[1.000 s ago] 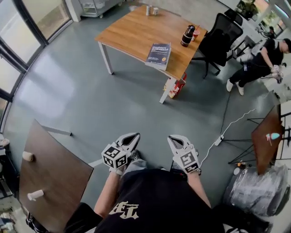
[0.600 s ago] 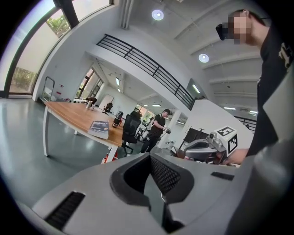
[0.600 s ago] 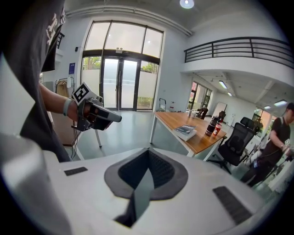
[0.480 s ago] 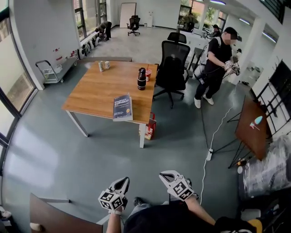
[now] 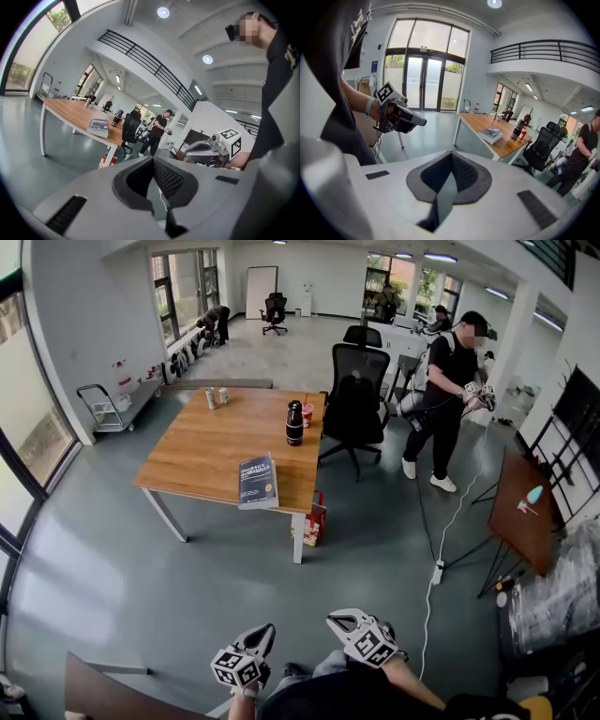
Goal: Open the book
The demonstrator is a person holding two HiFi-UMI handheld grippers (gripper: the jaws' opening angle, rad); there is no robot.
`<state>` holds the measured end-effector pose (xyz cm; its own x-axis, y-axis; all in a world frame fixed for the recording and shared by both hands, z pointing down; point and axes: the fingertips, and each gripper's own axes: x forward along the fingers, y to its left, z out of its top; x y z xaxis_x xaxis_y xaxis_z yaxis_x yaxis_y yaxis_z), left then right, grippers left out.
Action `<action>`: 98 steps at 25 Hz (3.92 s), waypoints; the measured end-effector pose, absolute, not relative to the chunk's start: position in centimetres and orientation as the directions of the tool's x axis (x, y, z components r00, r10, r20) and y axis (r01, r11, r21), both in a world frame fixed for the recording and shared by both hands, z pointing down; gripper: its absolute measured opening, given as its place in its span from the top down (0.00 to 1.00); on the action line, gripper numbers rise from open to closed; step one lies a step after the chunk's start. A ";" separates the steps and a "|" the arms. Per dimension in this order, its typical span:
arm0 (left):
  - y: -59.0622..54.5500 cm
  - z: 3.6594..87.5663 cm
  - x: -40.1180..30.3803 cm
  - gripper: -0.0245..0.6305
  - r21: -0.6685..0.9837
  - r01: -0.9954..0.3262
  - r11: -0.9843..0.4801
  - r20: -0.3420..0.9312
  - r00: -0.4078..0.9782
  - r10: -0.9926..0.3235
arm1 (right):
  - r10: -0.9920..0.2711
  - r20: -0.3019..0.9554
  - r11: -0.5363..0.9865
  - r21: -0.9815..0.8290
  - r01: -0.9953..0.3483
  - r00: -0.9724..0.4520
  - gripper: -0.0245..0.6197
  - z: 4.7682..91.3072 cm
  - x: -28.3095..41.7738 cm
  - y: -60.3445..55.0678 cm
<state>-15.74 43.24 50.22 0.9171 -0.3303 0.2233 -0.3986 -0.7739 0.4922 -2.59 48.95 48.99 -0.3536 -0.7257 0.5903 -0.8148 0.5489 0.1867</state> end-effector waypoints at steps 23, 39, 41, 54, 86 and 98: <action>41.4 47.7 -16.4 0.96 0.416 -0.269 -0.869 0.158 0.962 -0.222 | -0.739 0.591 0.562 0.279 -0.779 -0.322 0.98 48.0 -3.8 46.3; 38.9 49.2 -7.8 0.96 0.419 -0.189 -0.888 0.178 0.976 -0.124 | -0.705 0.606 0.604 0.242 -0.760 -0.367 0.98 50.3 4.0 38.8; 37.7 49.0 -7.0 0.96 0.411 -0.201 -0.889 0.190 0.973 -0.132 | -0.697 0.602 0.624 0.242 -0.743 -0.389 0.98 50.2 4.6 37.2; 28.9 49.5 -2.7 0.96 0.404 -0.350 -0.845 0.297 0.924 -0.241 | -0.705 0.587 0.609 0.213 -0.764 -0.399 0.98 51.2 12.0 29.9; 21.7 48.6 10.6 0.96 0.346 -0.376 -0.859 0.341 0.904 -0.259 | -0.713 0.558 0.611 0.195 -0.768 -0.425 0.98 51.5 25.0 21.0; 21.1 48.9 12.6 0.96 0.342 -0.388 -0.856 0.351 0.898 -0.266 | -0.698 0.562 0.628 0.181 -0.757 -0.444 0.98 52.3 26.5 20.2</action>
<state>12.57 21.11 48.92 0.8976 -0.2664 0.3511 -0.3879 -0.8558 0.3424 26.50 20.23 52.29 -0.4445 -0.6976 0.5620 -0.7569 0.6280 0.1809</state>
